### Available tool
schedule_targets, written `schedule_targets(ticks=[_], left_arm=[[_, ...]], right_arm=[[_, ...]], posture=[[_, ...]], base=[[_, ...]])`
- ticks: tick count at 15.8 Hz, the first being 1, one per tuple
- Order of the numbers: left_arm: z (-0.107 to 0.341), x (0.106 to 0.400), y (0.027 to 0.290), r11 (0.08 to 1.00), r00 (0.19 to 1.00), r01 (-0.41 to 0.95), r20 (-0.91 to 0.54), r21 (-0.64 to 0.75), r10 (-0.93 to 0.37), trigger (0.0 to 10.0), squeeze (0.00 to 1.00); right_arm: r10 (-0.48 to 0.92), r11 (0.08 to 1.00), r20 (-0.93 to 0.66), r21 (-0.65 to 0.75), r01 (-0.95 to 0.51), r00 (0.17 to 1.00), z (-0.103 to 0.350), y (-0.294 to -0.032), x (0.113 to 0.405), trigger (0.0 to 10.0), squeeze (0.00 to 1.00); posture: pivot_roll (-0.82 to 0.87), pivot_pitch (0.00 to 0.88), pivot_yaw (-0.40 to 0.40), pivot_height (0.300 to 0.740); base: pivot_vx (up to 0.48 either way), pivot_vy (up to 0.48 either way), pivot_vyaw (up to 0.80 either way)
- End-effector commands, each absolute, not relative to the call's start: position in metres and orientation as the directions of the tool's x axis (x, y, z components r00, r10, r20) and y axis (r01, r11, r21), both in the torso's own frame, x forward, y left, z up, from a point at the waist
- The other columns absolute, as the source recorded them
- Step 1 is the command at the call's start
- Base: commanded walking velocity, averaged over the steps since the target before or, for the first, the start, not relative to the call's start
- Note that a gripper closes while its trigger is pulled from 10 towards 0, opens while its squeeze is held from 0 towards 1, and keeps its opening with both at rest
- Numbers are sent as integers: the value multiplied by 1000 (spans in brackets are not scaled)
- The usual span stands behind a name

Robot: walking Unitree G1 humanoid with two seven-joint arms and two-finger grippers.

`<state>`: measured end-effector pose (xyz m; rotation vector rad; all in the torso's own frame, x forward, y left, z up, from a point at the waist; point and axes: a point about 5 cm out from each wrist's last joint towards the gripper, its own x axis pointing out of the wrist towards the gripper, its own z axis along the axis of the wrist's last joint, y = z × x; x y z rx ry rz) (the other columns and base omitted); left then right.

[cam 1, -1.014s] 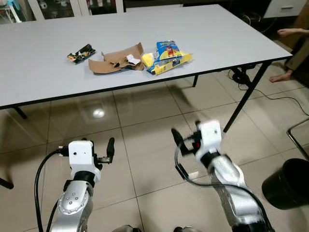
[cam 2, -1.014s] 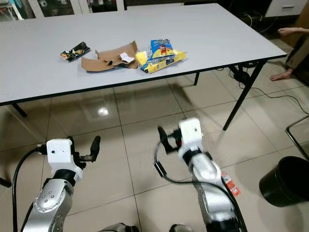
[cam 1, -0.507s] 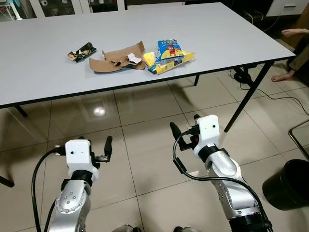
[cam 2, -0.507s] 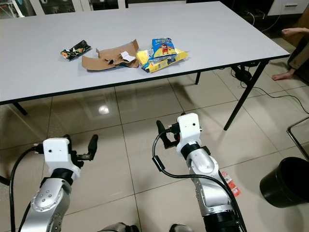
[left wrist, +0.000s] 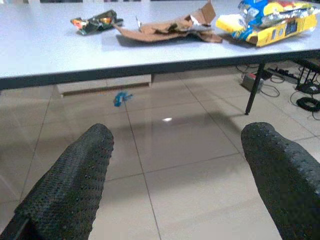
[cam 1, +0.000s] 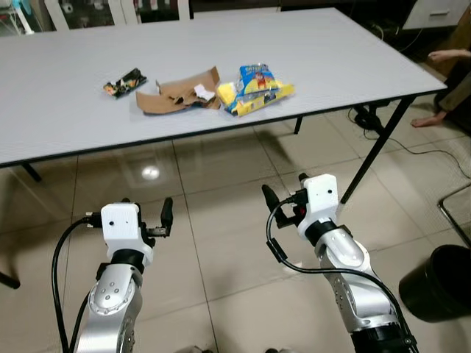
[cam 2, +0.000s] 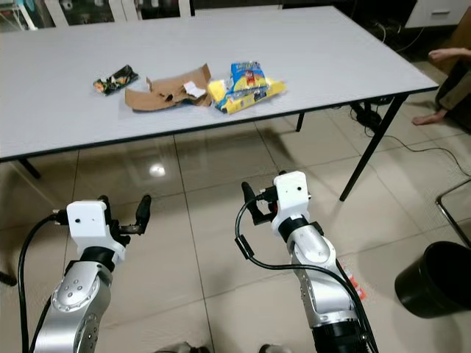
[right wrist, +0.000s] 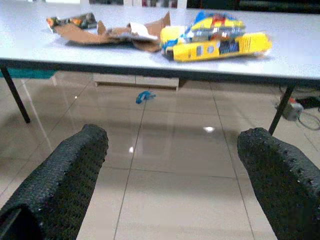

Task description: Picking trash to rubbish bin

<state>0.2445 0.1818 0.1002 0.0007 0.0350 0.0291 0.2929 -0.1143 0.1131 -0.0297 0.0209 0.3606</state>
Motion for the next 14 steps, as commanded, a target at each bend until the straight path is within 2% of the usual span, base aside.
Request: schedule_targets(ticks=[1,14], left_arm=[[105,247,184,999,999,-37,-21,2,37,10000,0],[101,244,187,999,998,-32,-59,30,34,10000,0]], right_arm=[[359,933,3,-38,-359,933,119,-115,294,10000,0],[350,936,-10,-31,-350,937,114,-115,284,10000,0]], posture=[[-45,83,10,740],[-45,110,28,740]], base=[[330,0,0],[420,0,0]])
